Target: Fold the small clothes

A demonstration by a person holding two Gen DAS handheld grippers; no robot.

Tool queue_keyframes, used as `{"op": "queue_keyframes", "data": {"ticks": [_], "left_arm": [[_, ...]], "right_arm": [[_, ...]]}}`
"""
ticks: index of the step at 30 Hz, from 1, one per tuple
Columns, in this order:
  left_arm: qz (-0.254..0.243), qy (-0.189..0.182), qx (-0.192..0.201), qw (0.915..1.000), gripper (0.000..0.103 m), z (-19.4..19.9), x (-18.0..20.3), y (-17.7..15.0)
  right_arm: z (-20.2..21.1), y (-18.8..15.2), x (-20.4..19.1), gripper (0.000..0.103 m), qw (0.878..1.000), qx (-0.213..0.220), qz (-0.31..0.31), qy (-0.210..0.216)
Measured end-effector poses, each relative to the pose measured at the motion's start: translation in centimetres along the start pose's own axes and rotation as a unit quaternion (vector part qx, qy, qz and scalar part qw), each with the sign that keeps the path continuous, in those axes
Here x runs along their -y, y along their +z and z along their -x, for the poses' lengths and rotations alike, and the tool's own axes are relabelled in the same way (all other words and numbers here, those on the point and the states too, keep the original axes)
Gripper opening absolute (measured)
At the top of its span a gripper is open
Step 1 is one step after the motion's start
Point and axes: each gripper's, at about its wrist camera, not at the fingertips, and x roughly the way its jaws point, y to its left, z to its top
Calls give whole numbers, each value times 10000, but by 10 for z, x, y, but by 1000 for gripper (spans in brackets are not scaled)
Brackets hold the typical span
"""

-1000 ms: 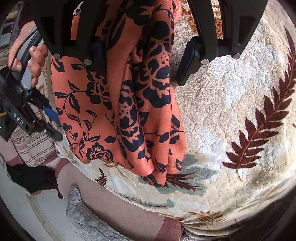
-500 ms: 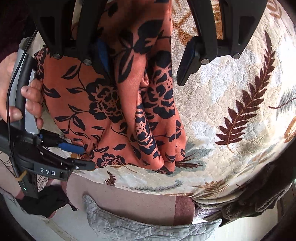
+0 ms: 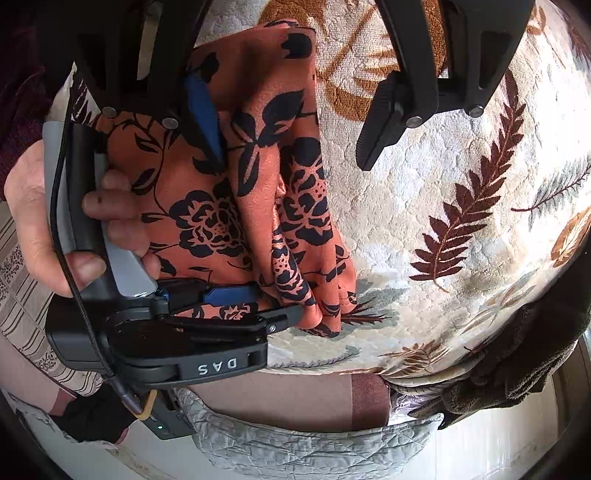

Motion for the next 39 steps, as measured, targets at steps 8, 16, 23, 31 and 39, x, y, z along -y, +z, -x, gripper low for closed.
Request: {"op": "queue_keyframes", "data": {"ticks": [8,16,23,31,39], "left_arm": [[-42,160,28,9999,75,-4,5,5],[-64,435,89,9990,78,-1,16,2],[-24,683,128,9976,85,1,19,0],[196,557,-103,9982,99,-10,10,-3],[914,81,43,9958,101,23,-18,-14]], "right_arm": [[18,0,-3,50,9961,-102,-309,817],[11,-15,14,39,9921,-345,-898,802],[62,-40,15,40,9930,-289,-953,643],[81,-86,33,33,9956,-315,-874,-153],[140,-124,25,36,9977,218,-639,80]]}}
